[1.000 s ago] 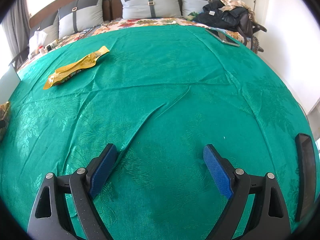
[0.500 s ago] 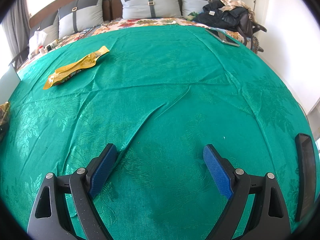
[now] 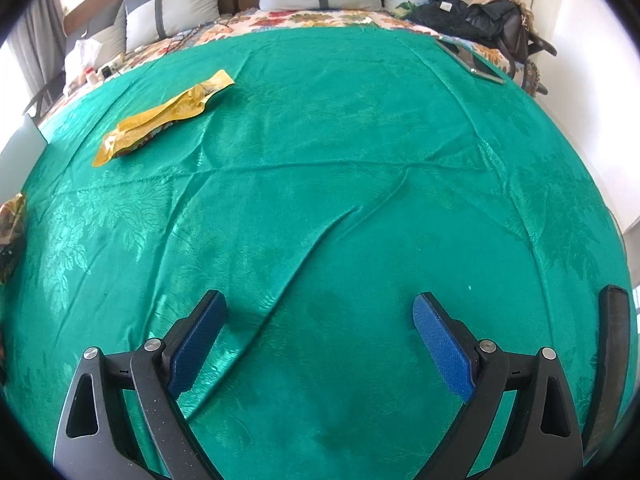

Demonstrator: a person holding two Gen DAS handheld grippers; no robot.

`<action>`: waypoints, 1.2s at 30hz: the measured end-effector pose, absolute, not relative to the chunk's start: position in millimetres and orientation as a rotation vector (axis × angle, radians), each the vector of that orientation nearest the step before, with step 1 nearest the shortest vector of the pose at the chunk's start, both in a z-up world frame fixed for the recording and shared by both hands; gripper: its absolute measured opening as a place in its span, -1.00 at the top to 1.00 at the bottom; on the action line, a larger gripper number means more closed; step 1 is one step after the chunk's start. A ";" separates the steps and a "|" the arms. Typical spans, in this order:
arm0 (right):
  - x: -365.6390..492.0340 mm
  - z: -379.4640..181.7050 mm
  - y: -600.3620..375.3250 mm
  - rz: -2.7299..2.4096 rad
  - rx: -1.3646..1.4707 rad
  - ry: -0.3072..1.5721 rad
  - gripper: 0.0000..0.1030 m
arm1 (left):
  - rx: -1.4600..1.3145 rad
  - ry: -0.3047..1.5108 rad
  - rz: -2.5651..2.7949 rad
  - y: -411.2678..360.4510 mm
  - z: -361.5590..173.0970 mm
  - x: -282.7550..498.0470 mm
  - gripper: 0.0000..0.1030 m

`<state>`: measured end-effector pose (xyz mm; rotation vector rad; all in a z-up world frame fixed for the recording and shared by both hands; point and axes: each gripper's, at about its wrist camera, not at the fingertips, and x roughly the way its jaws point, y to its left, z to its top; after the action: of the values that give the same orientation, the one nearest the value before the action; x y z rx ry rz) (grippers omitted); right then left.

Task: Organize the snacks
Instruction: 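Lift the longan bag with the left tool while the right tool grasps the yellow sausage pack, then hold the longan bag in the left tool and sausage pack in the right tool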

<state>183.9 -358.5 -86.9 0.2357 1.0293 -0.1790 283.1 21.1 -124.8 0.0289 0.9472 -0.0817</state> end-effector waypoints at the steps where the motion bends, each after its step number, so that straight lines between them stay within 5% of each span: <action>1: 195.0 -80.9 -354.6 -0.149 0.296 1.014 -0.88 | 0.029 0.947 -0.082 21.1 -124.9 283.1 -1.00; 12: 364.5 -95.8 -279.2 -0.236 0.657 1.079 -0.91 | 0.029 0.947 -0.082 21.2 -124.8 282.9 -1.00; 18: 384.2 -99.5 -238.0 -0.280 0.257 1.127 -0.88 | 0.029 0.947 -0.082 21.0 -125.1 282.7 -1.00; 21: 367.3 -100.9 -232.1 -0.198 0.113 1.080 -0.76 | 0.029 0.947 -0.082 21.0 -125.2 282.6 -1.00; 25: 341.5 -96.2 -247.0 -0.112 0.100 1.041 -0.04 | 0.029 0.947 -0.082 21.0 -125.1 282.6 -1.00; 36: 237.0 -95.6 -260.0 0.141 -0.017 1.036 0.01 | 0.029 0.947 -0.082 20.9 -125.3 282.6 -1.00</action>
<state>237.0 -260.0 -95.6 -0.0169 1.0360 0.1414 282.6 20.9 -125.3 0.0292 0.9470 -0.0816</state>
